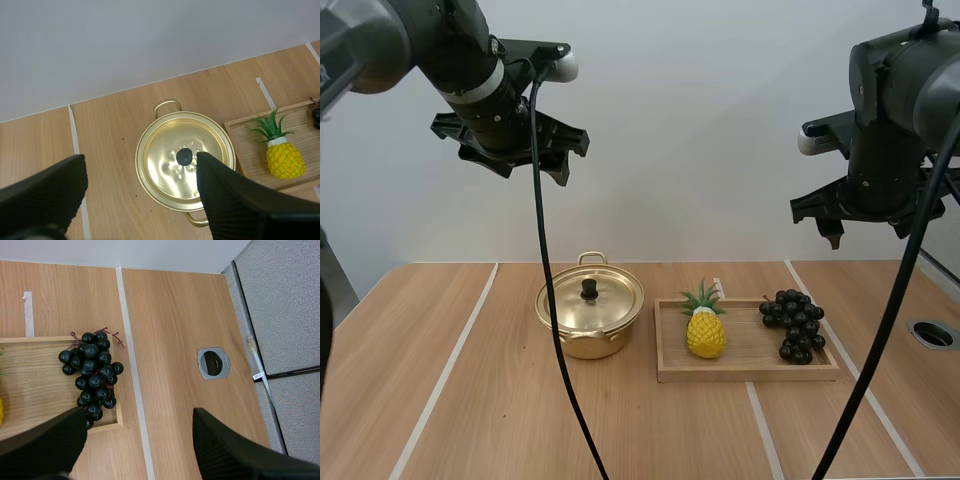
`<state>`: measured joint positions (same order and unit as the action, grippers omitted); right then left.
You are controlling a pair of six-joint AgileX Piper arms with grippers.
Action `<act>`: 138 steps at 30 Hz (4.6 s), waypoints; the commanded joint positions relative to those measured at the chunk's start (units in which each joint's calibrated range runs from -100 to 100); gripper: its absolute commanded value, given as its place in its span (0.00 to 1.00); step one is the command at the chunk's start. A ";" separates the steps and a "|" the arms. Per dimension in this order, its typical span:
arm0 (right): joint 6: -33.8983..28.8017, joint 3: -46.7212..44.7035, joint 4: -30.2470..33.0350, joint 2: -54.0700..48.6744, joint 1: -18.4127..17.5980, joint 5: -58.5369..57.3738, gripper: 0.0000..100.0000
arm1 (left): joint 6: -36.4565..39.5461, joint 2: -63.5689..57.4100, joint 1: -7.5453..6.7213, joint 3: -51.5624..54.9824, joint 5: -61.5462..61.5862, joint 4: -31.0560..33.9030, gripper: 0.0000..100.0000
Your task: Open the pot, put the grape inside, and close it
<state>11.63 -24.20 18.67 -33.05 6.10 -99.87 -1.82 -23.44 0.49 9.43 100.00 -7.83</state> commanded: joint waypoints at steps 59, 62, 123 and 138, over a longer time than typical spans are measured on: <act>-0.18 -0.10 0.02 -0.42 0.20 -0.13 1.00 | -15.83 26.71 -3.33 12.93 -12.90 -12.52 1.00; -0.18 -0.10 0.02 -0.42 0.20 -0.13 1.00 | -15.35 27.75 -3.52 12.93 -13.31 -12.52 1.00; -0.18 -0.10 0.13 -0.53 0.20 3.16 1.00 | -7.48 0.35 -3.52 -14.68 -12.57 -6.21 0.00; -0.18 -0.10 -4.11 -0.53 0.20 3.52 1.00 | 1.13 -7.14 -3.52 -44.66 -22.62 5.69 0.00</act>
<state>11.63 -24.20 15.56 -33.05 6.10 -96.68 -3.19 -30.11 -2.96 -31.81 81.64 -4.64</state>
